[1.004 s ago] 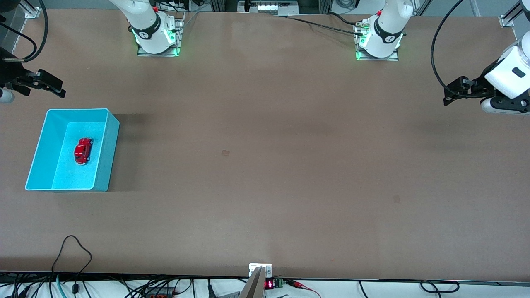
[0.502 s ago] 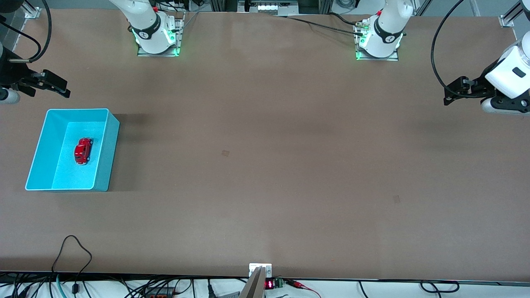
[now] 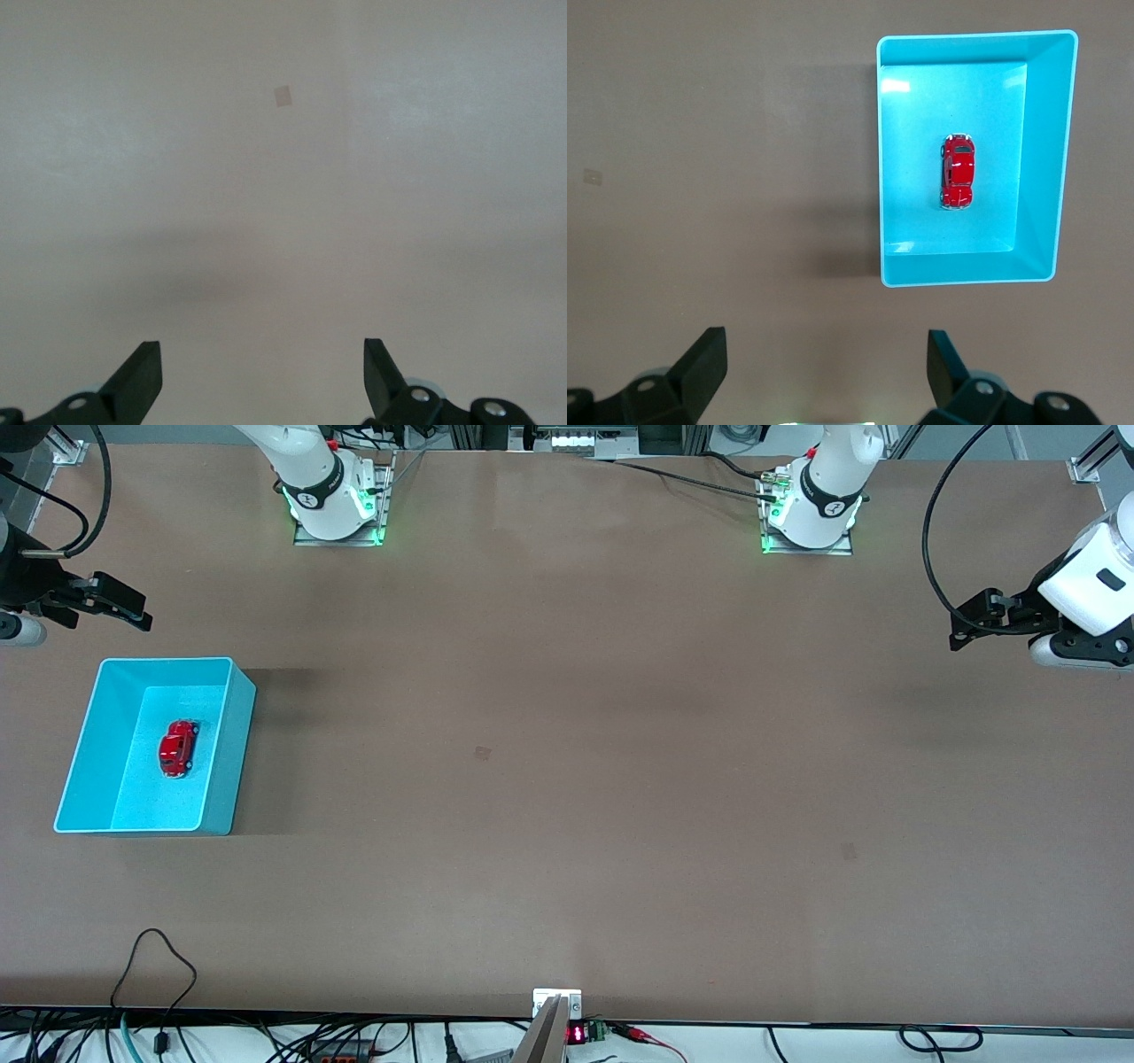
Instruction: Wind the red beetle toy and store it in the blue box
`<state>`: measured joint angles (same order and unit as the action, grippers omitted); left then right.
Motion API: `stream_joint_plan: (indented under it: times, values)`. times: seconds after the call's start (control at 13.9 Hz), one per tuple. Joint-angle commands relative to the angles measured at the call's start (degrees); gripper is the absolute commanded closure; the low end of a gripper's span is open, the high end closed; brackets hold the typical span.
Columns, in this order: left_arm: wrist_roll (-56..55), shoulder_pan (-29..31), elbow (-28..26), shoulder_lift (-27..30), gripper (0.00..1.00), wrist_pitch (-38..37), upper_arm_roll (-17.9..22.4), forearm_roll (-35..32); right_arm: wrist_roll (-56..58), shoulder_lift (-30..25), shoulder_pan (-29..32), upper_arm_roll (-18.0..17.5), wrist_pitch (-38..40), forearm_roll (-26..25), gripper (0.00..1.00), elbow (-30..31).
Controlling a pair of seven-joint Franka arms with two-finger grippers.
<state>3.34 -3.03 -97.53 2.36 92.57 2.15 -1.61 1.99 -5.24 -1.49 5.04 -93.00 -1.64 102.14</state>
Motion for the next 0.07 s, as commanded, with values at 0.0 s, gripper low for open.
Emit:
stream_joint_plan:
  times: [0.0]
  values:
    - [-0.1,-0.1,2.0,-0.9,0.00,-1.4,0.1,0.3,-0.1,-0.6,0.8,-0.6,0.8,0.6,0.00,0.0]
